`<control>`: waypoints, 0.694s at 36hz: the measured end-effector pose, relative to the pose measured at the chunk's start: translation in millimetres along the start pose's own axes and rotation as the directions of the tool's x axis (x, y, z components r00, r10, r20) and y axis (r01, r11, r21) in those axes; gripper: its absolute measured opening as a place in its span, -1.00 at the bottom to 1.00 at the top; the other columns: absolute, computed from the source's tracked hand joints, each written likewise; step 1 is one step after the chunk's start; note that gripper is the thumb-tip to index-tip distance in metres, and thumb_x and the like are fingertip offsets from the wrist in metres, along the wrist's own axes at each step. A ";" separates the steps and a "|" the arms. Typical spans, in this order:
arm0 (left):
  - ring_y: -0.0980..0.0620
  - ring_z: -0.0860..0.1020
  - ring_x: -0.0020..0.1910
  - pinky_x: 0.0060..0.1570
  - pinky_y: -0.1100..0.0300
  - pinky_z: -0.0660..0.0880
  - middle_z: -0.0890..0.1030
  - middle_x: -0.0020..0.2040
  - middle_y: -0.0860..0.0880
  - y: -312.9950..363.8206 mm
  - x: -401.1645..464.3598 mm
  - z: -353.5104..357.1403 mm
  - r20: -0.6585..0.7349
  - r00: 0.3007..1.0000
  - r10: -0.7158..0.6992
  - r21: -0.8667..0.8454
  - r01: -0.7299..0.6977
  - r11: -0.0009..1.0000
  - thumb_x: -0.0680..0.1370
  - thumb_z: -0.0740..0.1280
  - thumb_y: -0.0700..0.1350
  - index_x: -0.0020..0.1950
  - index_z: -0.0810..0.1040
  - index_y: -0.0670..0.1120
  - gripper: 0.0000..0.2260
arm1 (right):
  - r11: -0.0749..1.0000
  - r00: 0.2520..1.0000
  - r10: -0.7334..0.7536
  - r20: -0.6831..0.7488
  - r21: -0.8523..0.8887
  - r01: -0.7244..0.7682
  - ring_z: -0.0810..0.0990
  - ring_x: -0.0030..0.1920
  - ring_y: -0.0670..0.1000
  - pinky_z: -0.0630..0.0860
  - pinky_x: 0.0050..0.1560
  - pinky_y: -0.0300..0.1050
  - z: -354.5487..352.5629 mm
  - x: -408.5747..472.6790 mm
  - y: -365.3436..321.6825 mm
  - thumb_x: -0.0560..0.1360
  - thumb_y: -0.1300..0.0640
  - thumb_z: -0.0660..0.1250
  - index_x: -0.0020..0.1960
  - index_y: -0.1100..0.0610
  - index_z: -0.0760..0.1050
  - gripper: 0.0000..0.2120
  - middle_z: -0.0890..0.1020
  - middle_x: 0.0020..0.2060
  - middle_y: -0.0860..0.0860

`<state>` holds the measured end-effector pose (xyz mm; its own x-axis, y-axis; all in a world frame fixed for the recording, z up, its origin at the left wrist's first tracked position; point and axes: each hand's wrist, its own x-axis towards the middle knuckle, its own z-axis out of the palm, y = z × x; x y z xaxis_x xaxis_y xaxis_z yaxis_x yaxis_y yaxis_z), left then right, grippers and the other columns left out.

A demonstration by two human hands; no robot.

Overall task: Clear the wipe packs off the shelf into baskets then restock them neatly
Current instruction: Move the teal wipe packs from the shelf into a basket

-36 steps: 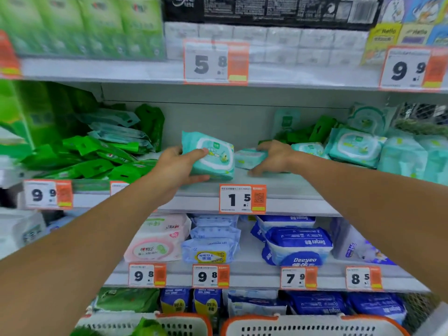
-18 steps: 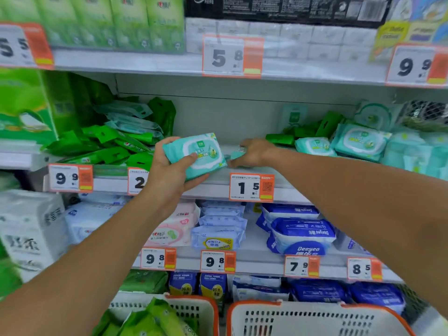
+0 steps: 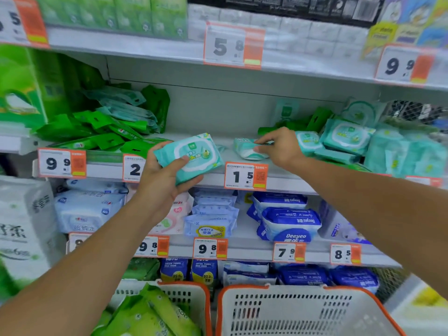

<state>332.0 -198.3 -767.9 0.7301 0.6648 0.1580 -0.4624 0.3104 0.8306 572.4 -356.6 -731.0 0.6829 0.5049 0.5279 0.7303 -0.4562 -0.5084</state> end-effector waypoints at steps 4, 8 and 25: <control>-0.09 0.67 0.10 -0.15 -0.02 0.66 0.55 0.28 -0.05 -6.6 -2.1 3.8 0.015 0.999 -0.030 0.011 0.029 1.000 0.56 0.36 -0.31 0.22 0.42 0.02 -0.67 | 1.000 0.999 -0.019 -0.048 -0.005 0.019 0.64 -0.13 -0.01 0.57 0.07 -0.05 -4.8 -7.5 -1.6 0.43 0.20 0.54 -0.02 0.22 0.73 -0.86 0.74 -0.09 0.11; -0.10 0.66 0.10 -0.13 -0.04 0.66 0.55 0.30 -0.06 -7.8 -1.8 4.2 0.021 0.999 -0.036 0.001 0.036 0.999 0.56 0.37 -0.30 0.19 0.43 0.04 -0.68 | 0.744 0.913 0.407 -0.020 0.587 -0.319 0.69 -0.10 0.14 0.69 -0.13 0.05 -18.7 -8.6 -12.6 0.45 0.27 0.52 -0.16 0.19 0.67 -0.95 0.70 -0.16 0.12; 0.04 0.68 -0.03 -0.25 0.06 0.63 0.65 0.05 0.05 -30.6 -22.7 39.0 0.307 0.949 -0.076 0.105 0.046 0.993 0.17 0.61 -0.21 0.16 0.41 0.06 -0.34 | 0.053 0.697 0.308 0.648 0.719 -0.693 0.73 -0.21 0.17 0.64 -0.41 -0.16 -70.4 -132.8 -15.3 0.39 0.23 0.34 -0.09 0.21 0.72 -0.80 0.72 -0.07 0.15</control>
<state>349.2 -249.4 -776.1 0.8822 0.3987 0.2504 -0.3729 0.2671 0.8886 471.6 -468.2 -745.4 0.6906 0.6858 -0.2296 -0.4455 0.1533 -0.8821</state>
